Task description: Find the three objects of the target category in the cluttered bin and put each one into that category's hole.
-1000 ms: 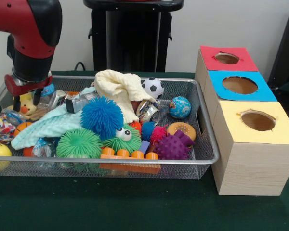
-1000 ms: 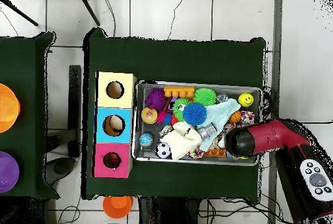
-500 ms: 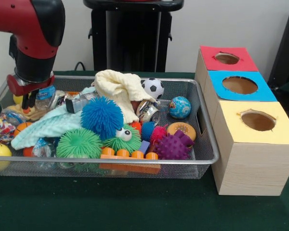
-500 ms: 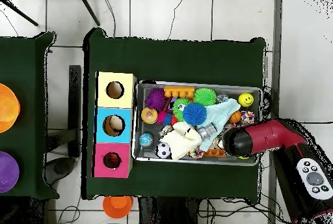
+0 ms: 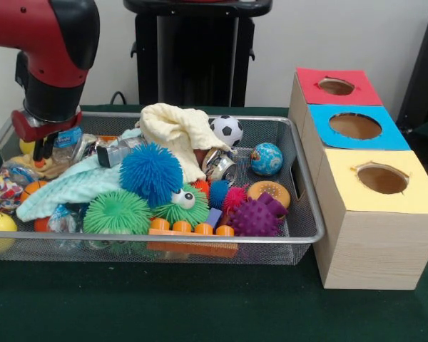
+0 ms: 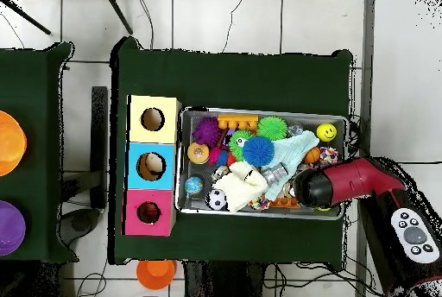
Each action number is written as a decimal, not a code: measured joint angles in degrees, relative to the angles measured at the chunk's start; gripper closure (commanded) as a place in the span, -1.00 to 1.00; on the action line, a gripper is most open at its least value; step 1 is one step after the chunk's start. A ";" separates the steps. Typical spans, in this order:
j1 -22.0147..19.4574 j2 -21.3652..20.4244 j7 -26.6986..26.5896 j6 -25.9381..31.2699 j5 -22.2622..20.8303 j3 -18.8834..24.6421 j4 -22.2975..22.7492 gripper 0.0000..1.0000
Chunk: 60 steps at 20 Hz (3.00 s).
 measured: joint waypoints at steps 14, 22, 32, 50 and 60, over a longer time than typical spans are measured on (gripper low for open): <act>-11.03 -14.31 -0.39 0.06 12.04 5.21 9.08 1.00; -17.37 -23.67 -0.42 0.06 18.27 9.80 15.18 1.00; -18.00 -24.56 -0.42 -0.88 18.74 12.82 16.72 1.00; -16.79 -13.20 -0.42 -2.62 10.05 13.54 14.93 1.00; -16.79 -6.83 -0.42 -3.21 5.31 13.54 10.93 1.00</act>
